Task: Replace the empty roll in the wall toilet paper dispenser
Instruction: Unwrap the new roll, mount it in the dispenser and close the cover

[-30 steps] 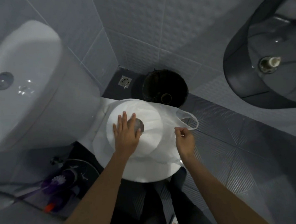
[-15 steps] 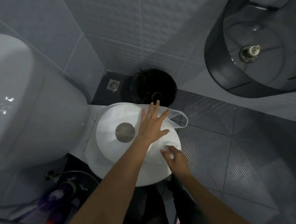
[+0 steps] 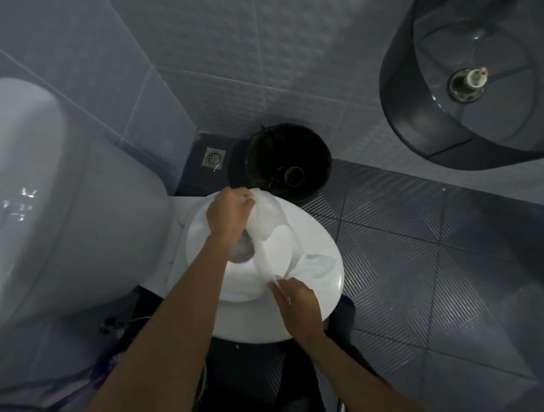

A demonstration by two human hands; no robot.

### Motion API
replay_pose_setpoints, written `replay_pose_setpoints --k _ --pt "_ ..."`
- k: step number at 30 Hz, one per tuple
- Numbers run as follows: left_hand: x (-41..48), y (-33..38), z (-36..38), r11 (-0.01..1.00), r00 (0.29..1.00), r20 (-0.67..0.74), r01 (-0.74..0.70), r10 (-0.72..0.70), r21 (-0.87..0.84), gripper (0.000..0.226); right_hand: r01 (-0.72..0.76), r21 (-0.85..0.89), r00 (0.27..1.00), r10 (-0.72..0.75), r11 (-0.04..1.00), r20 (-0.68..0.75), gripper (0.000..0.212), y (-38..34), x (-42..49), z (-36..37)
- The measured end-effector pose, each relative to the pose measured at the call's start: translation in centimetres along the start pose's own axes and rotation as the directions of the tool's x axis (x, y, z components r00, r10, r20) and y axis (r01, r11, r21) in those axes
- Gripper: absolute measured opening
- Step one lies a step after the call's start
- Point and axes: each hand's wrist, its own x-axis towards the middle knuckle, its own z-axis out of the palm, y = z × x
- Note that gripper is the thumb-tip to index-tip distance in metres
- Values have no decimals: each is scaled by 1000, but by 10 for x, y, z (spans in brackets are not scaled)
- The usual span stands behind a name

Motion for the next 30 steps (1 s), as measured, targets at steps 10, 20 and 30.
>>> replay_pose_setpoints --k 10,20,30 --pt "-16 -4 9 718 965 86 243 -248 -652 28 -251 298 936 310 921 -169 49 -29 1 3" --pt "-31 -50 29 925 930 176 -350 324 147 69 -567 441 816 547 696 186 68 -22 53 -6" --pt "-8 -81 -3 868 852 420 -437 313 238 126 -514 279 856 460 811 238 92 -39 81 -15"
